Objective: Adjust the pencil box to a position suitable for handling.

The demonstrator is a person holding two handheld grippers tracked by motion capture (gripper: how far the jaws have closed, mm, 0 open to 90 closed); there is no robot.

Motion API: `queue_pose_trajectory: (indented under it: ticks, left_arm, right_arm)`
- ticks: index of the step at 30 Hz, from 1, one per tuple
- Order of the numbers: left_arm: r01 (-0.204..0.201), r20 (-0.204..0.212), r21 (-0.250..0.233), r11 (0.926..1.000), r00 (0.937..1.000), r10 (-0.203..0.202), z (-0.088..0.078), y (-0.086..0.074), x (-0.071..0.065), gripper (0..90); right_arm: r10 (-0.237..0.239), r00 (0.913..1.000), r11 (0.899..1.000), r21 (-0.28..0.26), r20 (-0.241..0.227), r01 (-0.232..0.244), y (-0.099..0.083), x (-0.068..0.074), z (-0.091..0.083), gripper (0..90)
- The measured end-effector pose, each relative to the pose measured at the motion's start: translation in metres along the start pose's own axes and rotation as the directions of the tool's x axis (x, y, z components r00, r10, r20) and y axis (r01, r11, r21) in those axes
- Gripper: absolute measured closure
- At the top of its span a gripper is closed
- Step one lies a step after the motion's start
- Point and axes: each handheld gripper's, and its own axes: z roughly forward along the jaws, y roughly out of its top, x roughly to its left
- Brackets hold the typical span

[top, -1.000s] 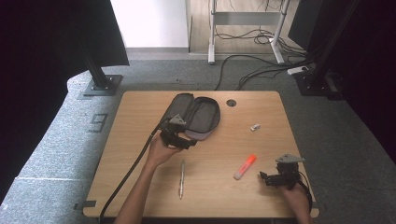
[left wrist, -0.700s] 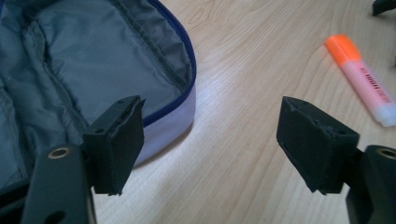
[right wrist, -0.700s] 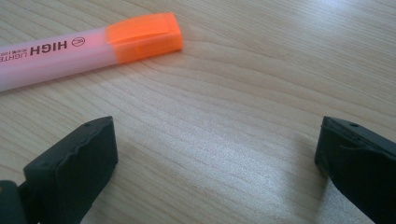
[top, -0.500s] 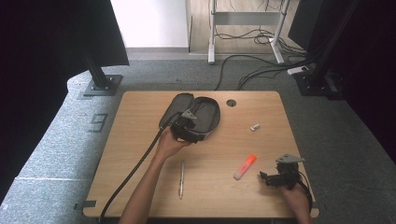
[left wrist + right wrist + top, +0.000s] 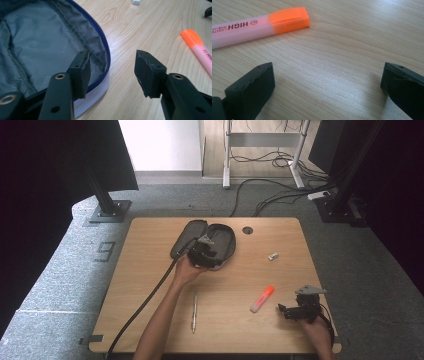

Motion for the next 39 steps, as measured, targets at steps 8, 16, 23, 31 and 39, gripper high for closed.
queue_pose_trajectory:
  ticks: [8, 16, 23, 31, 39]
  left_arm:
    - [-0.012, -0.004, 0.036, 0.9993, 0.9999, 0.012, 0.013, -0.005, 0.003, 55.4]
    - [-0.038, -0.006, 0.076, 0.9964, 0.9992, 0.039, 0.016, -0.008, 0.000, 79.8]
    - [-0.041, 0.021, 0.078, 0.9961, 0.9990, 0.040, 0.016, -0.010, -0.003, 87.9]
    - [-0.056, 0.059, 0.077, 0.9955, 0.9969, 0.052, 0.016, -0.012, -0.014, 88.1]
    - [-0.074, 0.091, 0.074, 0.9945, 0.9936, 0.067, 0.014, -0.018, -0.030, 88.1]
  right_arm:
    - [0.000, 1.0000, 1.000, 0.000, 0.000, 0.000, 0.000, 0.000, 0.000, 0.0]
    - [-0.002, 1.0000, 1.000, -0.001, 0.000, 0.002, 0.000, 0.000, 0.000, 0.0]
    - [-0.001, 1.0000, 1.000, 0.001, 0.000, 0.001, 0.000, 0.000, 0.000, 0.0]
    - [0.000, 1.0000, 1.000, 0.000, 0.000, 0.000, 0.000, 0.000, 0.000, 0.0]
    - [0.000, 1.0000, 1.000, 0.000, 0.000, 0.000, 0.000, 0.000, 0.000, 0.0]
